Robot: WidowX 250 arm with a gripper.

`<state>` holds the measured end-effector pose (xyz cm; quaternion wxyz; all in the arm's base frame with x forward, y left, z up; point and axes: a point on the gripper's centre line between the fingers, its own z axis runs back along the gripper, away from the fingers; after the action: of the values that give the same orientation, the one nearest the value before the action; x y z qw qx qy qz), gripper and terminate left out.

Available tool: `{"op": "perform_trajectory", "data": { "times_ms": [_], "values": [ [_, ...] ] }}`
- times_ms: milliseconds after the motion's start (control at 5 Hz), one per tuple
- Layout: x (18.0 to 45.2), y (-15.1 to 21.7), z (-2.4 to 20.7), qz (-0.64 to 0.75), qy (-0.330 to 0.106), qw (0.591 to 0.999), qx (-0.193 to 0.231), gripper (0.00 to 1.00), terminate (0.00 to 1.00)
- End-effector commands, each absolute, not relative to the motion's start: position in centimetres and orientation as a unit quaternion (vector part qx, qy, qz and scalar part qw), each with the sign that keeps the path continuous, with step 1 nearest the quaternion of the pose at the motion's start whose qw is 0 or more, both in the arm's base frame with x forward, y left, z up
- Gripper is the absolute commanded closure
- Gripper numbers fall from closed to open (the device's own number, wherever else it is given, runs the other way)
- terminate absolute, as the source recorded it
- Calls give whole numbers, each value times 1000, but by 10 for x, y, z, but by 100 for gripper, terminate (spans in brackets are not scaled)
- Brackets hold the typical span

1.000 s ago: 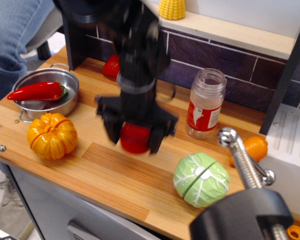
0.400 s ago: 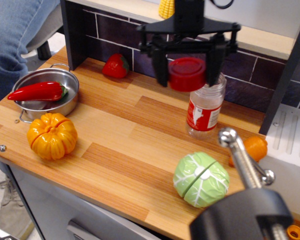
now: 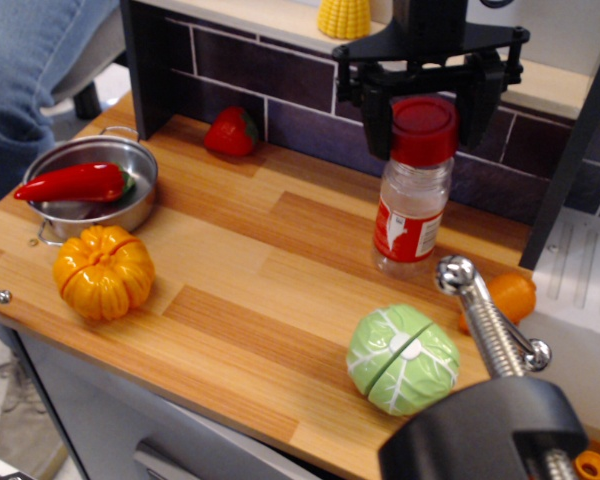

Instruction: Put cap on container

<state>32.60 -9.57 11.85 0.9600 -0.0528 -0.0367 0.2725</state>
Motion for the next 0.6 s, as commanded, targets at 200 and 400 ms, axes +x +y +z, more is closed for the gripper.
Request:
{"op": "perform_trajectory", "data": {
  "times_ms": [200, 400],
  "values": [
    [352, -95, 113, 302, -77, 950, -30, 100, 0],
    [353, -95, 108, 299, -80, 950, -27, 100, 0]
  ]
}}
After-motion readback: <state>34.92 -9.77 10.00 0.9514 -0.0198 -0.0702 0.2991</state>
